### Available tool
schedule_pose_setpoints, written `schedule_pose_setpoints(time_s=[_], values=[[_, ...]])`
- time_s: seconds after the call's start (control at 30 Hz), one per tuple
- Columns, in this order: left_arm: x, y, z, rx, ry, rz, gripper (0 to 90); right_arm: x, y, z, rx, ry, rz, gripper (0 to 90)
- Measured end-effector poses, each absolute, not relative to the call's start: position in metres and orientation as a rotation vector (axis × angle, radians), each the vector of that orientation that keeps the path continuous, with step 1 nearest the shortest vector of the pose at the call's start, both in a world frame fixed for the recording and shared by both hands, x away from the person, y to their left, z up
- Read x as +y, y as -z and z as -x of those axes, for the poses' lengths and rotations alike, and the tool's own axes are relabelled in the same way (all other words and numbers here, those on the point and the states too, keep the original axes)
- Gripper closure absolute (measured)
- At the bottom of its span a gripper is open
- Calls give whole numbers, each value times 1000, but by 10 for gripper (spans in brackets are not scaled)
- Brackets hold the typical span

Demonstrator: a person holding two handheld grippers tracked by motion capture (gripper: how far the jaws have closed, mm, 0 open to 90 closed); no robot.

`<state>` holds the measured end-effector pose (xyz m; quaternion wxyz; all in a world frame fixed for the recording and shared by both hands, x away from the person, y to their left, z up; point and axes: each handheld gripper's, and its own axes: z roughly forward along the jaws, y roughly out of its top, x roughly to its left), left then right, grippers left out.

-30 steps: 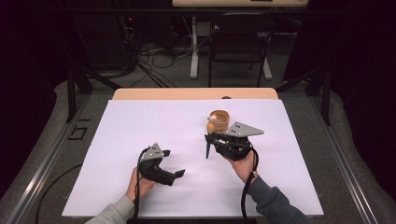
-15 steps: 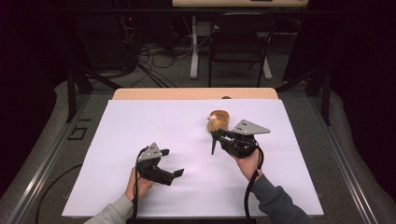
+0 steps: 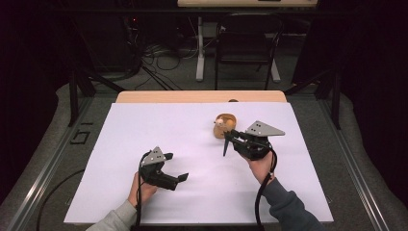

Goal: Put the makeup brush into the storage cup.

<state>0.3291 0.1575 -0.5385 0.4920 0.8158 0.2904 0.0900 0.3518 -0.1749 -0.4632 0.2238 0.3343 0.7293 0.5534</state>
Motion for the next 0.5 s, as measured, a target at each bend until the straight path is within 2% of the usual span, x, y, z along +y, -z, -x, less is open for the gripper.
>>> schedule_pose_setpoints(time_s=[0.5], values=[[160, 537, -329, 708, -233, -1977, 2, -189, 460, -356, 1962, -1513, -955, 777]])
